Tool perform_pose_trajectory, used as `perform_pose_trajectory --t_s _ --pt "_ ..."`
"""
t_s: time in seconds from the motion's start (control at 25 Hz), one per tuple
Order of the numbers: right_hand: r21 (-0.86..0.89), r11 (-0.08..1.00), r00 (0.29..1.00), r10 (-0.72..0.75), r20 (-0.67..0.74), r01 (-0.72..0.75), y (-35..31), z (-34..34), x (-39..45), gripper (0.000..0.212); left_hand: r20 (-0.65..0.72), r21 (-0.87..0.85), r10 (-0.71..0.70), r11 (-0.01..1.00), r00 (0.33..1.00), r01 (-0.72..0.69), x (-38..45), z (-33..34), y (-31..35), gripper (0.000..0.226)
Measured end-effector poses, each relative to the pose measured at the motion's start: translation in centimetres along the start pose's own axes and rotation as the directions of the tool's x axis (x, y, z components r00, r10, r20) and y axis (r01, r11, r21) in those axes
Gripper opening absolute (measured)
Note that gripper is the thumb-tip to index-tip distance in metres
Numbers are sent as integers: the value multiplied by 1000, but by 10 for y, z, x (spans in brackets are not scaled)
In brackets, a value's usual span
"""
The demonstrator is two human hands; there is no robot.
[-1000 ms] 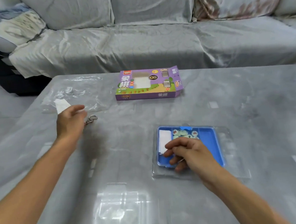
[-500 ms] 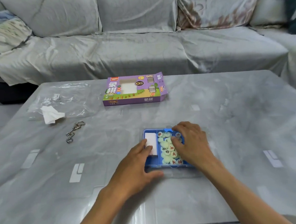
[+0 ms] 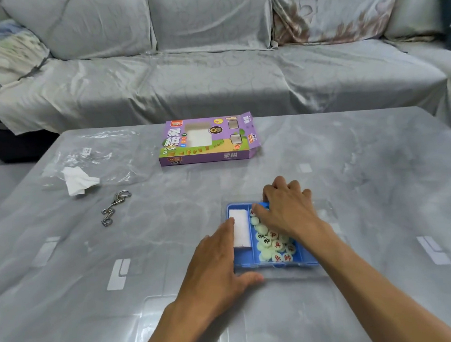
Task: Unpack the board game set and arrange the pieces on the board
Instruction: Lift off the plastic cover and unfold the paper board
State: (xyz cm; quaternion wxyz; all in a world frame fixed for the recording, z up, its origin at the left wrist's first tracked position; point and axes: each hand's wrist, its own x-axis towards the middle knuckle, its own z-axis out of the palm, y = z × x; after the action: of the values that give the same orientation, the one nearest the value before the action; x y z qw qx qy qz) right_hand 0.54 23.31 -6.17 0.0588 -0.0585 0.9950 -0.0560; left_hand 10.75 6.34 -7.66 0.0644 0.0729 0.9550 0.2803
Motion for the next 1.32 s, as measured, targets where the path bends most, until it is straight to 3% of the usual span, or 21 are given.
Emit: perform_pose_trajectory --t_s 0.12,0.32,0.44,0.56,0.64,0.72,0.76,0.84,0.88,0.92,1.0,1.04,1.08,1.16,1.24,1.32 --pt "224 973 996 62 -63 -47 0 -11 0 31 -36 -40 48 998 998 -49 1 -2 3 117" --pt "360 925 982 -164 98 118 26 -45 -11 20 -19 -47 14 999 1000 -14 2 -8 8 128" --pt "543 827 988 -91 -124 144 43 -53 -16 14 4 -136 -21 991 1000 22 2 -10 7 132" --pt "785 614 957 171 -234 82 53 -55 -27 12 -2 -312 -81 947 997 76 4 -13 9 123" --pt "941 338 940 321 -114 -2 49 -49 -36 13 -28 -498 -136 861 990 104 6 -14 11 112" --pt "994 50 929 363 76 -101 34 -39 -45 12 -44 -675 -190 730 981 111 8 -16 13 98" --pt "990 -36 927 349 139 -135 25 -35 -48 13 -52 -745 -212 659 976 104 9 -17 14 85" --pt "980 -86 940 278 199 -182 9 -28 -51 18 -58 -827 -293 549 954 119 9 -23 13 55" --pt "978 -54 949 235 211 -204 3 -26 -53 17 -65 -848 -352 513 934 134 9 -28 11 40" --pt "979 64 964 198 179 -195 1 -25 -55 15 -75 -861 -413 486 908 150 10 -32 8 28" --pt "836 547 996 92 -17 -36 9 -23 -61 10 -99 -872 -518 456 850 177 12 -42 -6 17" --pt "671 739 997 -13 -78 63 14 -23 -67 14 -116 -872 -555 454 824 184 14 -47 -14 16" --pt "525 838 988 -137 -65 150 18 -22 -74 21 -130 -867 -585 459 801 195 16 -51 -21 18" --pt "309 922 958 -274 88 235 21 -17 -87 27 -155 -837 -617 497 771 229 20 -54 -31 23" --pt "188 960 956 -239 172 206 23 -14 -93 16 -175 -795 -610 550 773 255 22 -52 -35 27" --pt "193 974 977 -152 152 122 29 -15 -90 4 -172 -772 -602 574 780 273 23 -49 -39 29"
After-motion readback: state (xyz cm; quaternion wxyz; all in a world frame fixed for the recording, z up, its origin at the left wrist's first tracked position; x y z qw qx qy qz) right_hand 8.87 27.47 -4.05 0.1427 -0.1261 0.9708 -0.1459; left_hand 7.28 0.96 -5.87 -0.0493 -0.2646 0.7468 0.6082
